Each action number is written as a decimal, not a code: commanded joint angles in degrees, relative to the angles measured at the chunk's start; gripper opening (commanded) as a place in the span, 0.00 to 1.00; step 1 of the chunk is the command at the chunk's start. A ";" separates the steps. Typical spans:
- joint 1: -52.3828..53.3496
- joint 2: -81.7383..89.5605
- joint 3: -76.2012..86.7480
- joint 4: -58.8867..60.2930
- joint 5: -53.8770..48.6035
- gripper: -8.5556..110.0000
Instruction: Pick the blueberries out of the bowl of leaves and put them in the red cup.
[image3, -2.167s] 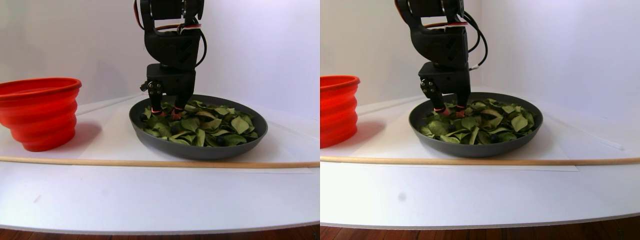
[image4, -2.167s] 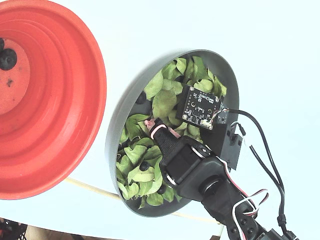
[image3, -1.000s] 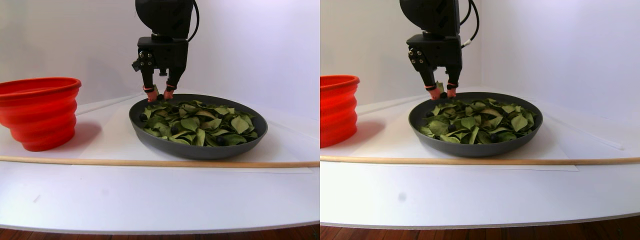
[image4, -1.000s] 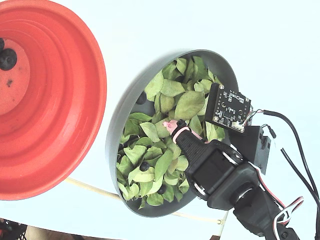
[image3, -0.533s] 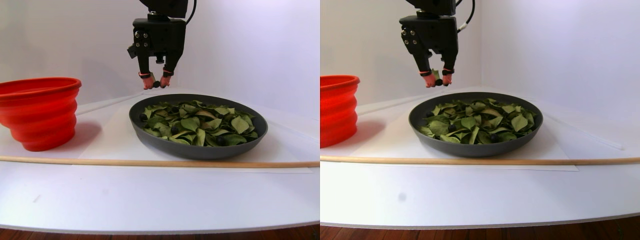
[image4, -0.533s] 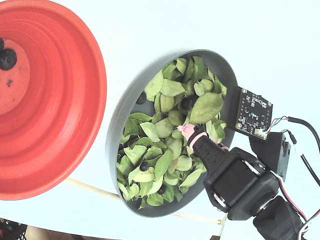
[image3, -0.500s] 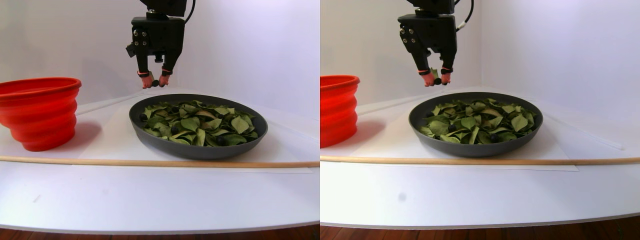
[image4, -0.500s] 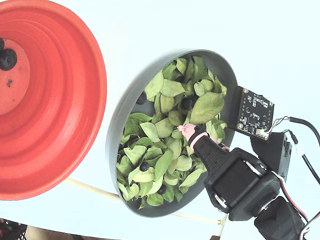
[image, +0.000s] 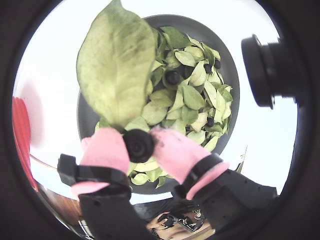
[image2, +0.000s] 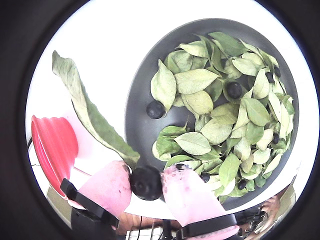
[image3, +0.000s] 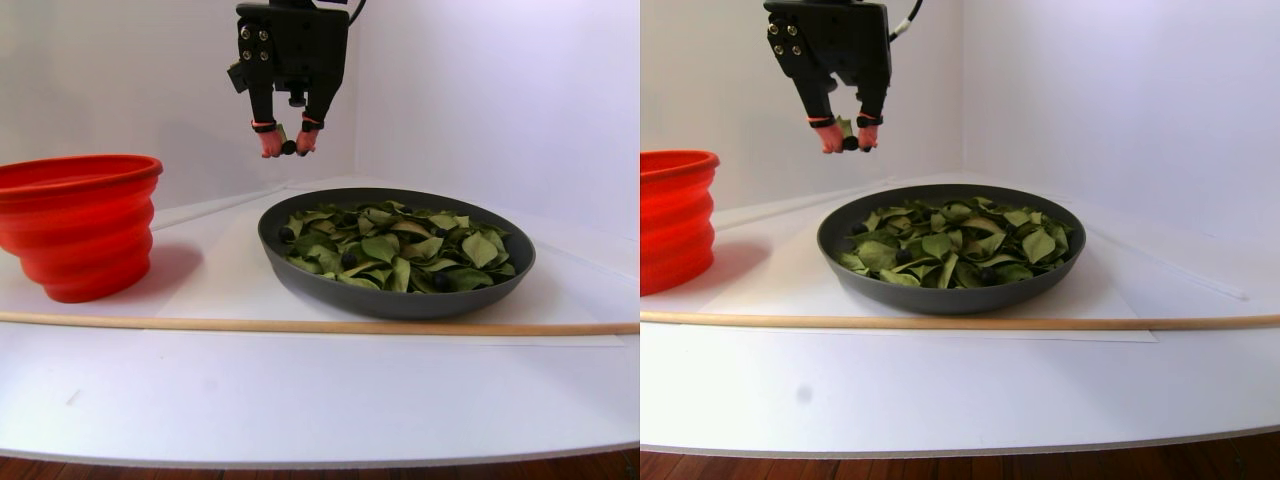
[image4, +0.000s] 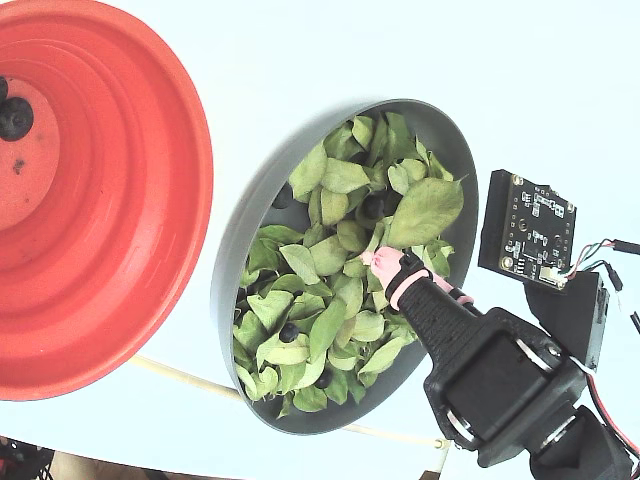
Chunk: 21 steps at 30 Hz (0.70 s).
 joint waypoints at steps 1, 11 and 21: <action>-1.32 6.33 -0.79 0.88 0.79 0.15; -5.71 9.58 -1.23 4.39 2.20 0.15; -10.55 12.30 -1.32 7.38 4.57 0.15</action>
